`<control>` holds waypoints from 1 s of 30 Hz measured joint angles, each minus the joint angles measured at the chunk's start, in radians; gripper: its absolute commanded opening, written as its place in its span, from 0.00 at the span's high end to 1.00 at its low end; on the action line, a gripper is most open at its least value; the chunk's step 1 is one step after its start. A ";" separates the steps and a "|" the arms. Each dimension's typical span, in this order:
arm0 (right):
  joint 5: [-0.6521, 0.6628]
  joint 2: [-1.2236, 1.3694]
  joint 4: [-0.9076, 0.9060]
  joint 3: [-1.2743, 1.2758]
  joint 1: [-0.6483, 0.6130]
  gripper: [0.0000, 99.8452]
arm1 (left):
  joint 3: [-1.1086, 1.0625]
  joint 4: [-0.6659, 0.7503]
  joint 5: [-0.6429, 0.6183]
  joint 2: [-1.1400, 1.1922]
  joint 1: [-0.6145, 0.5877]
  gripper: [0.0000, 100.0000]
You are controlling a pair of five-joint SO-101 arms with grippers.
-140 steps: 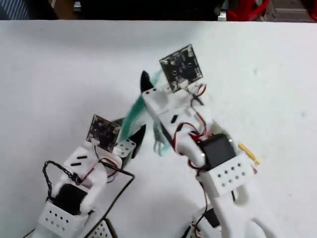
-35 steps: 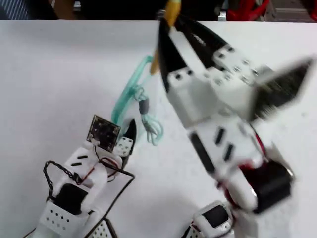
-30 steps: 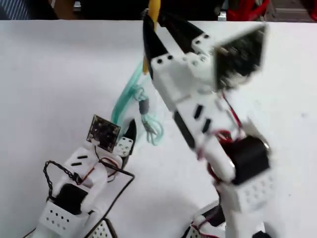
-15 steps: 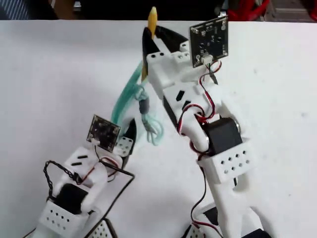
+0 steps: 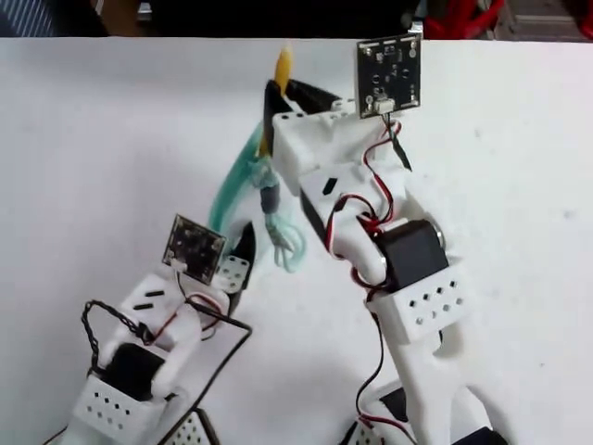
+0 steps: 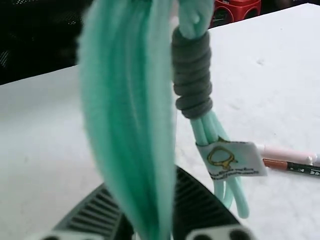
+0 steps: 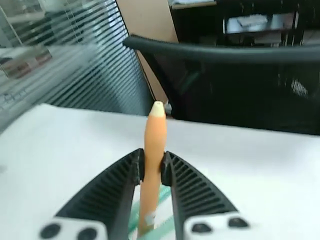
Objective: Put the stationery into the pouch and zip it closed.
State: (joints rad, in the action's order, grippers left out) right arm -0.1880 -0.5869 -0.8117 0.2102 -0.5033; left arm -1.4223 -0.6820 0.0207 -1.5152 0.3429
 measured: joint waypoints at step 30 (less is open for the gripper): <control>0.554 0.198 -0.324 0.084 0.434 0.73 | 0.000 0.002 0.000 0.000 -0.002 0.94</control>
State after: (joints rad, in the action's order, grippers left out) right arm 0.3659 -0.3890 -1.1354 0.2946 -0.0690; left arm -1.4223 -0.6805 0.0207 -1.5152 0.3414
